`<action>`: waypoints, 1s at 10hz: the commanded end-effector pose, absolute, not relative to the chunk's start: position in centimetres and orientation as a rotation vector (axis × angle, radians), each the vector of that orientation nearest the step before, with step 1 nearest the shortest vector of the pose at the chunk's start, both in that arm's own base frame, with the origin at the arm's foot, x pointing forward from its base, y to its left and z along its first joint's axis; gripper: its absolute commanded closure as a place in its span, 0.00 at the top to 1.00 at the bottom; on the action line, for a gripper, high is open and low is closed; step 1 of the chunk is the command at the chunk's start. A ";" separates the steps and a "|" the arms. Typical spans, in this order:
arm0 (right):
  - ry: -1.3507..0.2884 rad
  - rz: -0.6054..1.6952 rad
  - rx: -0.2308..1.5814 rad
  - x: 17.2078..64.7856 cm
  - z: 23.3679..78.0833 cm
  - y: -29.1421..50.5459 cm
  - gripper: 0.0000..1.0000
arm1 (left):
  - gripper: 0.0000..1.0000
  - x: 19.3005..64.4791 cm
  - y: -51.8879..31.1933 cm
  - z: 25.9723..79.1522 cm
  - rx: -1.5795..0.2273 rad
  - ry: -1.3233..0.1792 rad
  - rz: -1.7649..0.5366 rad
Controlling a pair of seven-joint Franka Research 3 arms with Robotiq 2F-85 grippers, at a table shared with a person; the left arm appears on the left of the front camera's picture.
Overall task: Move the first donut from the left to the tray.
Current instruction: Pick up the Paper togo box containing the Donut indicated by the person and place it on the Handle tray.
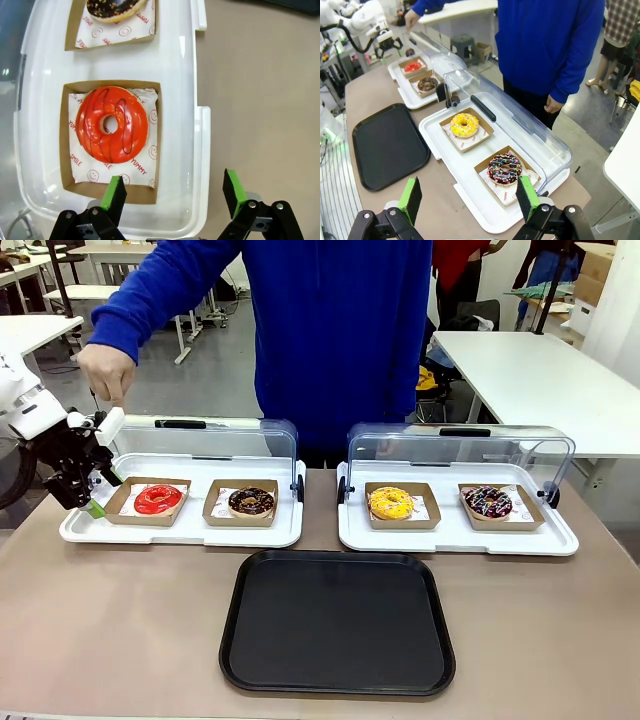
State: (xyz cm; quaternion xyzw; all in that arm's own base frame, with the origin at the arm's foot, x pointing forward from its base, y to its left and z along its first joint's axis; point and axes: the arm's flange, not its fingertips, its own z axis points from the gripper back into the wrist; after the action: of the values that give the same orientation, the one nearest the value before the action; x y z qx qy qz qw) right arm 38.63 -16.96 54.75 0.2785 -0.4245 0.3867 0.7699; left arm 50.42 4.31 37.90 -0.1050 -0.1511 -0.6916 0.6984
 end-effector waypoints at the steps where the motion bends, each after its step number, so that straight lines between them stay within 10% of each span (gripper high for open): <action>1: -0.961 0.853 0.609 39.1 55.0 -17.0 1.00 | 1.00 50.1 3.5 37.3 -0.151 -0.317 -1.548; 10: -0.961 0.853 0.609 39.1 55.0 -17.0 1.00 | 1.00 50.1 2.6 33.6 0.008 -0.332 -1.579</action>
State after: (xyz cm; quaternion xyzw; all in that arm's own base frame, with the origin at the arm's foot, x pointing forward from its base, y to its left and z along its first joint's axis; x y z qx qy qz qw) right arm 38.63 -16.96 54.75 0.2783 -0.4245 0.3868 0.7699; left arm 50.02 2.97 34.06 -0.0054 -0.1539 -0.7000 0.6973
